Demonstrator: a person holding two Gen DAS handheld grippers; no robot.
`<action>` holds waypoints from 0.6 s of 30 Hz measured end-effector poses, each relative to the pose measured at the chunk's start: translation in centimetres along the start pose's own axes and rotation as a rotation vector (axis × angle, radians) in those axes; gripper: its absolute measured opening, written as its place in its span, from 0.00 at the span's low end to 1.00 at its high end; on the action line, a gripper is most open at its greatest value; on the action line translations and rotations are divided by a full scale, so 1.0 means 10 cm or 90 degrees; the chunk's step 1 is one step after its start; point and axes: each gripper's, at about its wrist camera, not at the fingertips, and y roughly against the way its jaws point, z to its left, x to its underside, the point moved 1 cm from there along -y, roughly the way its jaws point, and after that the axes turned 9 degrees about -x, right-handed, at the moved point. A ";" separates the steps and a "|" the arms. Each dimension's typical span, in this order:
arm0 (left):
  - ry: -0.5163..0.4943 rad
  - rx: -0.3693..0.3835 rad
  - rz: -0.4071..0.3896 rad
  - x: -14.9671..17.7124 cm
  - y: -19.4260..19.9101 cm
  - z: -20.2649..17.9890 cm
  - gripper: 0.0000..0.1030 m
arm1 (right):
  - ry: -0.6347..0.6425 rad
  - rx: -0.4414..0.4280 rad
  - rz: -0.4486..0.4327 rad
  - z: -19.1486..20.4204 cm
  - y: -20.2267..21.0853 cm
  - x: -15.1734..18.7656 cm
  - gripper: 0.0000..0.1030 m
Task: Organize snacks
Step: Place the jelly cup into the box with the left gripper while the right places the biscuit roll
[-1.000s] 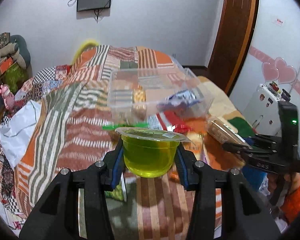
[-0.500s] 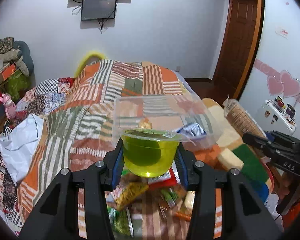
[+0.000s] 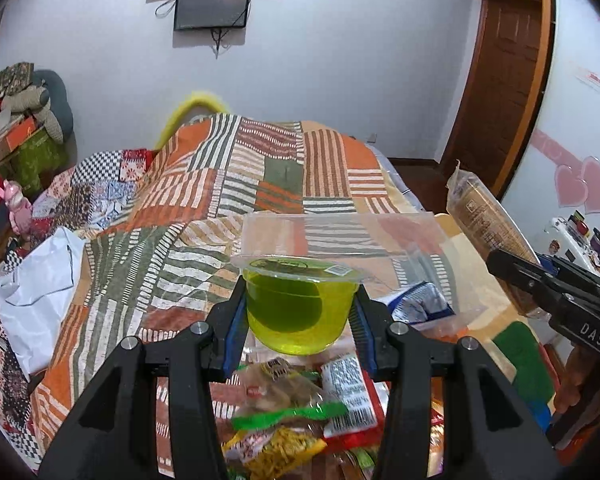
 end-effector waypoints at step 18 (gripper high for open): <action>0.008 0.012 0.112 0.01 -0.83 0.05 0.45 | -0.034 -0.010 0.096 -0.07 -0.82 0.01 0.32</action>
